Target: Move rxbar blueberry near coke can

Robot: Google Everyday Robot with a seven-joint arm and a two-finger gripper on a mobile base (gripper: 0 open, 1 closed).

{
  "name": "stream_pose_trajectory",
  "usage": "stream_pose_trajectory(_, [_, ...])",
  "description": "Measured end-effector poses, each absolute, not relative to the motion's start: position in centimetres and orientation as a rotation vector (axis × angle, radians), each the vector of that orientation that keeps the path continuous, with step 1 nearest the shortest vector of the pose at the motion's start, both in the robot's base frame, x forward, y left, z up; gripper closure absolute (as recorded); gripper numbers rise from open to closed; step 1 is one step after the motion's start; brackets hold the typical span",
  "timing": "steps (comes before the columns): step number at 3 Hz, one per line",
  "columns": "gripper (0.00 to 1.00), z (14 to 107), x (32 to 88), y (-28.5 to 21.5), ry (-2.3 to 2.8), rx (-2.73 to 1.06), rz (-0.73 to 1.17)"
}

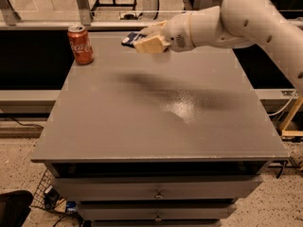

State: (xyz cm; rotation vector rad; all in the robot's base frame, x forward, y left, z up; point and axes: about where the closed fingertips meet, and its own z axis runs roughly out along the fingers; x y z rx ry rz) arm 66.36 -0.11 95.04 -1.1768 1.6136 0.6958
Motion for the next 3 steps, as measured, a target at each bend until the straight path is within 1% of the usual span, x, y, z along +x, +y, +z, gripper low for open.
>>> stream_pose_trajectory(1, [1.0, 93.6, 65.5, 4.5, 1.6, -1.226, 0.756])
stream_pose_trajectory(2, [1.0, 91.2, 65.0, 8.6, 1.596, -1.284, 0.772])
stream_pose_trajectory(3, [0.99, 88.5, 65.4, 11.5, 1.568, -1.323, 0.797])
